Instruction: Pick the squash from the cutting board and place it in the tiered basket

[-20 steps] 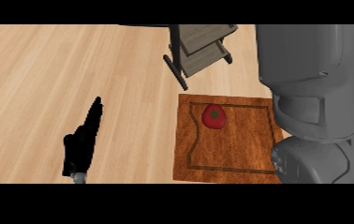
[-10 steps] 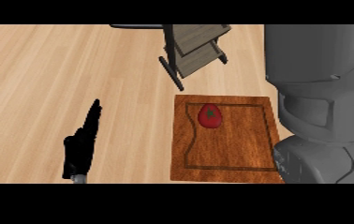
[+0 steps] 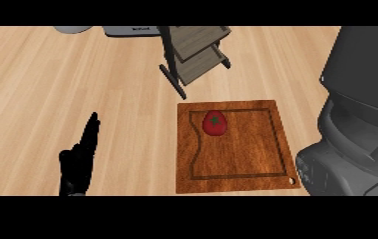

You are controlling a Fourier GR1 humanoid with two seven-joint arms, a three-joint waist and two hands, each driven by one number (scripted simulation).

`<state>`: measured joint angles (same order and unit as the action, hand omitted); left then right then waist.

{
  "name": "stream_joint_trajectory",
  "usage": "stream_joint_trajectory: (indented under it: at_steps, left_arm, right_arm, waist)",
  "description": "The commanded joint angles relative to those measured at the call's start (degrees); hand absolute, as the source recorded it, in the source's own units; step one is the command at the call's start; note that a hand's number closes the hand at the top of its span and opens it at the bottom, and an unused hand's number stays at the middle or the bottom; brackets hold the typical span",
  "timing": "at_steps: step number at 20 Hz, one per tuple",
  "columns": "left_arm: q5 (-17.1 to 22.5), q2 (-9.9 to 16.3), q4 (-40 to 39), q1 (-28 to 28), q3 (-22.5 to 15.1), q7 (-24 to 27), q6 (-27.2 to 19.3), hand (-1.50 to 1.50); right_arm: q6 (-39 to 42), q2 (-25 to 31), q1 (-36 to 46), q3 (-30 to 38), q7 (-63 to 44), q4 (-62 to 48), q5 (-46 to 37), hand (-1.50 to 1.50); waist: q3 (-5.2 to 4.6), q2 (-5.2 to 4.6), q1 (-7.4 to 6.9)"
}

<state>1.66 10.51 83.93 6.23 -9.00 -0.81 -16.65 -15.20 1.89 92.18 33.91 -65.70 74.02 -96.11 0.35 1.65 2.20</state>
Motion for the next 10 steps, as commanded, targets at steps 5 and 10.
stream_joint_trajectory:
  at_steps: [5,10]
  left_arm:
    - [0.56,-1.37,-2.07,2.83,0.21,-1.13,-0.85,0.00]
    - [0.99,0.17,-0.83,4.06,0.94,-1.03,0.28,0.00]
  right_arm:
    - [18.92,-1.86,-1.03,-1.72,-7.29,22.38,-2.48,-1.50]
    - [32.09,-1.89,1.85,-0.81,-5.32,34.57,-1.93,-1.50]
  waist:
    - [-0.26,0.93,2.12]
    - [-0.23,1.41,2.38]
